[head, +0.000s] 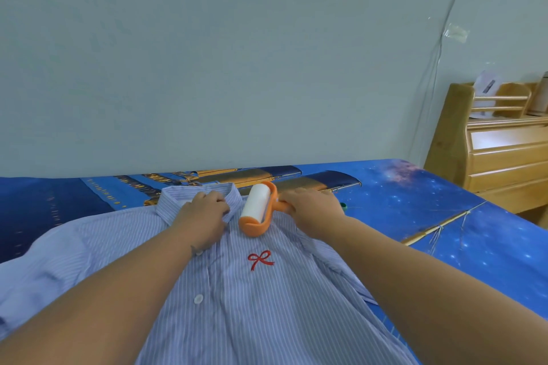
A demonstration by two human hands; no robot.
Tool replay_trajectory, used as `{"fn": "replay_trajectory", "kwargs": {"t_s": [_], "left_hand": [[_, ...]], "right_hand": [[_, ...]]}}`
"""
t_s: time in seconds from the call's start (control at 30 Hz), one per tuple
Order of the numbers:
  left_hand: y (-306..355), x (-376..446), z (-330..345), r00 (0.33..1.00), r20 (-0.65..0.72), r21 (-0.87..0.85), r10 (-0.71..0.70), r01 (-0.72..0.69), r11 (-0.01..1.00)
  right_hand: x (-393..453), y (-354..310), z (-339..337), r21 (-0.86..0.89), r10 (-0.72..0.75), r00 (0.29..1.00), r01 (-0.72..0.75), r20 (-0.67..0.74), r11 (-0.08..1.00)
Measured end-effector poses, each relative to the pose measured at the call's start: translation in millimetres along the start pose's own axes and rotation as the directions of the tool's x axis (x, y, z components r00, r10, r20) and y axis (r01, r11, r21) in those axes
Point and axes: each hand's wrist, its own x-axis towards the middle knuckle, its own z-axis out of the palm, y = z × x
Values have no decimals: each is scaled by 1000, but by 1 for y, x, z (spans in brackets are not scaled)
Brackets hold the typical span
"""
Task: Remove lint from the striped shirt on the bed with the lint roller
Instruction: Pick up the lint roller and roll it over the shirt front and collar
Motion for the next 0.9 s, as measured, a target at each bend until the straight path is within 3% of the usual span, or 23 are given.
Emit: {"fn": "replay_trajectory", "kwargs": {"t_s": [0.3, 0.57, 0.9], "left_hand": [[-5, -1, 8, 999, 32, -3, 26, -26, 1000], [-1, 0, 12, 995, 100, -10, 12, -11, 1000], [0, -5, 7, 994, 102, 11, 26, -27, 1000]], "right_hand": [[6, -13, -4, -103, -36, 981, 56, 193, 993], [-15, 27, -18, 50, -17, 961, 3, 277, 999], [-40, 68, -33, 30, 52, 934, -66, 353, 997]]}}
